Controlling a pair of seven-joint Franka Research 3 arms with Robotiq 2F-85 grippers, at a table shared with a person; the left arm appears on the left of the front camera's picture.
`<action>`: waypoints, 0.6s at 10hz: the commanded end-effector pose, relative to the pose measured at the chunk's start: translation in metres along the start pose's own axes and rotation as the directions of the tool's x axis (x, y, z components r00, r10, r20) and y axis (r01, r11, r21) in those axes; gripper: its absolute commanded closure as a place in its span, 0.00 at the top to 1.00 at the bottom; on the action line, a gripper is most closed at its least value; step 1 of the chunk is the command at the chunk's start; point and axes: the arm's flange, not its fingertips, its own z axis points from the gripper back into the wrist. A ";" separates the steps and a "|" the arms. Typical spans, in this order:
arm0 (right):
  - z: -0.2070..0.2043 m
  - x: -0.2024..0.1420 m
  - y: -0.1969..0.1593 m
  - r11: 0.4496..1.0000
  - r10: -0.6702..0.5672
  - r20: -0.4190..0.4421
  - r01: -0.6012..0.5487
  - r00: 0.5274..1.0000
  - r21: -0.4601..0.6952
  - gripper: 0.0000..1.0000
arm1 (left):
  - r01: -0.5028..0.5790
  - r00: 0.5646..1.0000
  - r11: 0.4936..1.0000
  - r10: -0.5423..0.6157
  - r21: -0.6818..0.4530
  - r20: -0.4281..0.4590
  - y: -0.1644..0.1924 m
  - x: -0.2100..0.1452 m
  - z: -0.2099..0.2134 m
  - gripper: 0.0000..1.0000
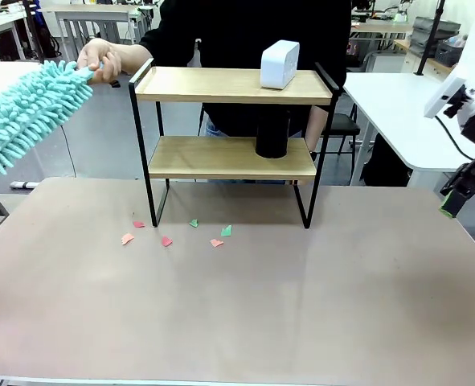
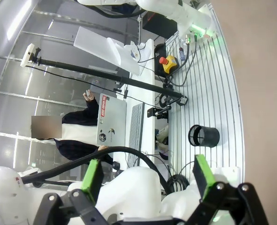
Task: Clean the shelf.
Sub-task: Hand the Duster back to the human.
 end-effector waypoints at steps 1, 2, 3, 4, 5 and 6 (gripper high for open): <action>0.001 0.000 0.001 1.000 0.001 -0.007 -0.001 1.000 -0.007 1.00 | 0.013 1.000 1.000 -0.013 0.009 -0.022 -0.004 -0.005 0.003 0.93; 0.001 0.000 0.001 1.000 0.001 -0.007 -0.001 1.000 -0.007 1.00 | 0.017 0.999 1.000 -0.017 0.003 -0.037 -0.009 -0.008 0.004 1.00; 0.001 0.000 0.001 1.000 0.001 -0.007 -0.001 1.000 -0.007 1.00 | 0.024 0.998 1.000 -0.025 -0.013 -0.053 -0.014 -0.012 0.005 1.00; 0.001 0.000 0.001 1.000 0.001 -0.007 -0.001 1.000 -0.007 1.00 | 0.032 0.998 0.999 -0.033 -0.012 -0.049 -0.017 -0.016 0.007 1.00; 0.001 0.000 0.001 1.000 0.001 -0.007 -0.001 1.000 -0.007 1.00 | 0.035 0.998 0.999 -0.035 -0.015 -0.049 -0.019 -0.020 0.007 1.00; 0.001 0.000 0.001 1.000 0.001 -0.007 -0.001 1.000 -0.007 1.00 | 0.030 0.998 0.999 -0.031 -0.022 -0.060 -0.020 -0.026 0.008 1.00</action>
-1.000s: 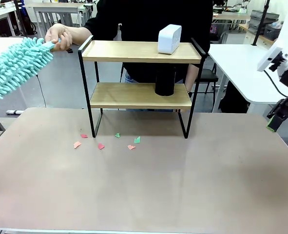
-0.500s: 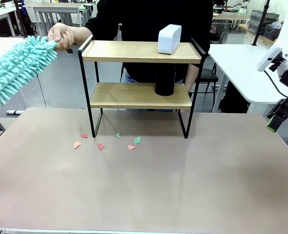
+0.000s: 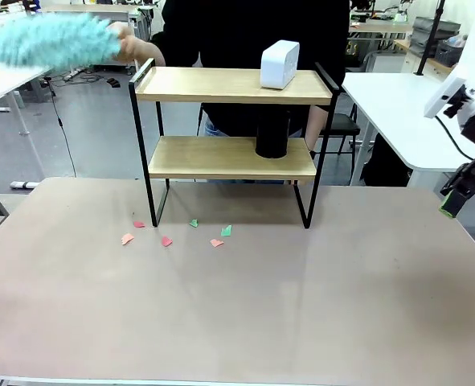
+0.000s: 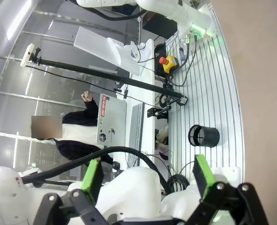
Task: Clean the shelf.
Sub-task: Hand the Duster back to the human.
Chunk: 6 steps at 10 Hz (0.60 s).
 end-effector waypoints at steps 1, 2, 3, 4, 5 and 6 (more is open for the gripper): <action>0.001 0.000 0.001 1.000 0.001 -0.007 -0.001 1.000 -0.007 1.00 | 0.000 1.000 1.000 -0.001 -0.031 -0.031 0.000 -0.016 -0.001 1.00; 0.001 0.000 0.001 1.000 0.001 -0.007 -0.001 1.000 -0.007 1.00 | -0.013 0.999 0.999 0.011 -0.042 -0.047 0.003 -0.020 -0.005 1.00; 0.001 0.000 0.001 1.000 0.001 -0.007 -0.001 1.000 -0.007 1.00 | -0.022 0.997 0.998 0.017 -0.066 -0.070 0.008 -0.022 -0.016 1.00; 0.000 0.000 0.000 1.000 0.000 0.000 0.000 1.000 0.000 1.00 | -0.048 0.993 0.996 0.040 -0.076 -0.109 0.019 -0.021 -0.028 1.00; 0.007 -0.033 -0.006 0.998 -0.051 0.233 0.059 0.971 -0.027 1.00 | -0.083 0.989 0.994 0.072 -0.075 -0.131 0.035 -0.017 -0.041 1.00; 0.013 -0.068 -0.021 0.960 -0.197 0.447 0.264 0.872 -0.091 1.00 | -0.102 0.987 0.991 0.090 -0.082 -0.136 0.049 -0.013 -0.053 1.00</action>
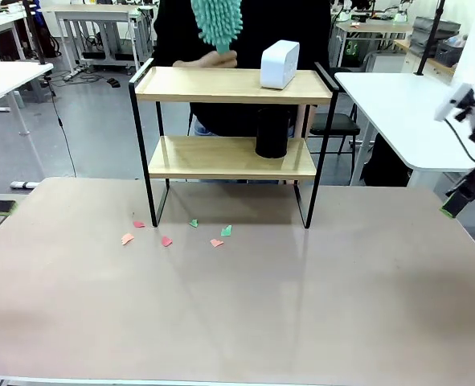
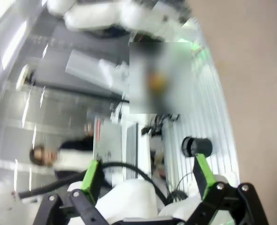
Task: Clean the shelf.
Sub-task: Hand the Duster back to the human.
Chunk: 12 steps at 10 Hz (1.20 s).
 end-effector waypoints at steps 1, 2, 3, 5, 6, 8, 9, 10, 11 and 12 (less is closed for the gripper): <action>0.010 -0.057 -0.035 0.934 -0.240 0.502 0.338 0.831 -0.114 1.00 | -0.021 1.000 1.000 0.020 -0.014 -0.008 0.029 0.014 -0.015 1.00; 0.010 -0.081 -0.061 0.885 -0.283 0.646 0.452 0.709 -0.109 1.00 | -0.041 0.999 0.999 0.041 0.011 0.006 0.044 0.020 -0.024 1.00; 0.005 -0.097 -0.076 0.903 -0.266 0.720 0.427 0.641 -0.046 1.00 | -0.060 0.998 0.998 0.060 0.007 -0.002 0.057 0.024 -0.032 1.00; 0.003 -0.107 -0.080 0.901 -0.260 0.737 0.431 0.624 -0.046 1.00 | -0.090 0.996 0.996 0.090 -0.006 0.013 0.090 0.030 -0.046 1.00; 0.021 -0.123 -0.090 0.927 -0.257 0.539 0.362 0.802 -0.096 1.00 | -0.160 0.987 0.987 0.160 0.005 -0.024 0.105 0.031 -0.050 1.00; 0.021 -0.123 -0.090 0.927 -0.257 0.539 0.362 0.802 -0.096 1.00 | -0.102 0.995 0.995 0.102 0.017 -0.007 0.080 0.024 -0.042 1.00; 0.021 -0.123 -0.090 0.927 -0.257 0.539 0.362 0.802 -0.096 1.00 | -0.102 0.995 0.995 0.102 0.017 -0.007 0.080 0.024 -0.042 1.00; 0.021 -0.123 -0.090 0.927 -0.257 0.539 0.362 0.802 -0.096 1.00 | -0.102 0.995 0.995 0.102 0.017 -0.007 0.080 0.024 -0.042 1.00; 0.021 -0.123 -0.090 0.927 -0.257 0.539 0.362 0.802 -0.096 1.00 | -0.102 0.995 0.995 0.102 0.017 -0.007 0.080 0.024 -0.042 1.00; 0.021 -0.123 -0.090 0.927 -0.257 0.539 0.362 0.802 -0.096 1.00 | -0.102 0.995 0.995 0.102 0.017 -0.007 0.080 0.024 -0.042 1.00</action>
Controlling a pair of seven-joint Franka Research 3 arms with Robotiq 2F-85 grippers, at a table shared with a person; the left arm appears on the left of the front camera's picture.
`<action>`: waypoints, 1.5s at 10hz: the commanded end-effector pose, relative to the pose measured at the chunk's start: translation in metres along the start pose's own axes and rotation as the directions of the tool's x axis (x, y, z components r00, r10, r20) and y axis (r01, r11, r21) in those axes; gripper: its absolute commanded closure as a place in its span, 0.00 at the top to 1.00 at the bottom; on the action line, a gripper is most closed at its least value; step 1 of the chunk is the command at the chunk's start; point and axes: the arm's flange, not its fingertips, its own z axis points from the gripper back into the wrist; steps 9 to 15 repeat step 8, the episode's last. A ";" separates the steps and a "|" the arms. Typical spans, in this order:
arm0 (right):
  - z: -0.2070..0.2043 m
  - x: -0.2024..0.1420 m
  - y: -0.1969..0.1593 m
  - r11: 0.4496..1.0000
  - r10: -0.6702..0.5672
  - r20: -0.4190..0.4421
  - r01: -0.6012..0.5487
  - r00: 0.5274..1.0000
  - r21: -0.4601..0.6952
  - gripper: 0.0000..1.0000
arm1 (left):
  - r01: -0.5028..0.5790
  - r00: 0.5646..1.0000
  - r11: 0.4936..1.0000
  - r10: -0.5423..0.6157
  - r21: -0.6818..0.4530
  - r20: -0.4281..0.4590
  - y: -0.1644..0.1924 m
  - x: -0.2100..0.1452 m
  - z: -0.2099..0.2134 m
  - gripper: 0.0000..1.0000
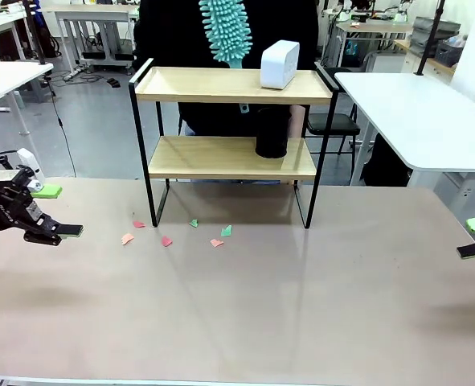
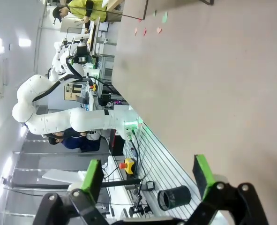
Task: Clean the shelf.
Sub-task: Hand the Duster back to the human.
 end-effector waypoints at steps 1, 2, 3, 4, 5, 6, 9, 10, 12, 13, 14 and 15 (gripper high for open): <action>0.004 0.002 -0.003 1.000 0.022 -0.009 -0.022 1.000 0.006 1.00 | -0.008 1.000 1.000 0.008 -0.010 -0.003 -0.003 -0.004 0.001 1.00; 0.004 0.002 -0.003 1.000 0.022 -0.009 -0.022 1.000 0.006 1.00 | -0.008 1.000 1.000 0.008 -0.010 -0.003 -0.003 -0.004 0.001 1.00; 0.004 0.002 -0.003 1.000 0.022 -0.009 -0.022 1.000 0.006 1.00 | -0.008 1.000 1.000 0.008 -0.010 -0.003 -0.003 -0.004 0.001 1.00; 0.004 0.002 -0.003 1.000 0.022 -0.009 -0.022 1.000 0.006 1.00 | -0.008 1.000 1.000 0.008 -0.010 -0.003 -0.003 -0.004 0.001 1.00; 0.004 0.002 -0.003 1.000 0.022 -0.009 -0.022 1.000 0.006 1.00 | -0.008 1.000 1.000 0.008 -0.010 -0.003 -0.003 -0.004 0.001 1.00; 0.004 0.002 -0.003 1.000 0.022 -0.009 -0.022 1.000 0.006 1.00 | -0.008 1.000 1.000 0.008 -0.010 -0.003 -0.003 -0.004 0.001 1.00; 0.004 0.002 -0.003 1.000 0.022 -0.009 -0.022 1.000 0.006 1.00 | -0.008 1.000 1.000 0.008 -0.010 -0.003 -0.003 -0.004 0.001 1.00; 0.004 0.002 -0.003 1.000 0.022 -0.009 -0.022 1.000 0.006 1.00 | -0.008 1.000 1.000 0.008 -0.010 -0.003 -0.003 -0.004 0.001 1.00; 0.004 0.002 -0.003 1.000 0.022 -0.009 -0.022 1.000 0.006 1.00 | -0.008 1.000 1.000 0.008 -0.010 -0.003 -0.003 -0.004 0.001 1.00; 0.004 0.002 -0.003 1.000 0.022 -0.009 -0.022 1.000 0.006 1.00 | -0.008 1.000 1.000 0.008 -0.010 -0.003 -0.003 -0.004 0.001 1.00; 0.004 0.002 -0.003 1.000 0.022 -0.009 -0.022 1.000 0.006 1.00 | -0.008 1.000 1.000 0.008 -0.010 -0.003 -0.003 -0.004 0.001 1.00; 0.004 0.002 -0.003 1.000 0.022 -0.009 -0.022 1.000 0.006 1.00 | -0.008 1.000 1.000 0.008 -0.010 -0.003 -0.003 -0.004 0.001 1.00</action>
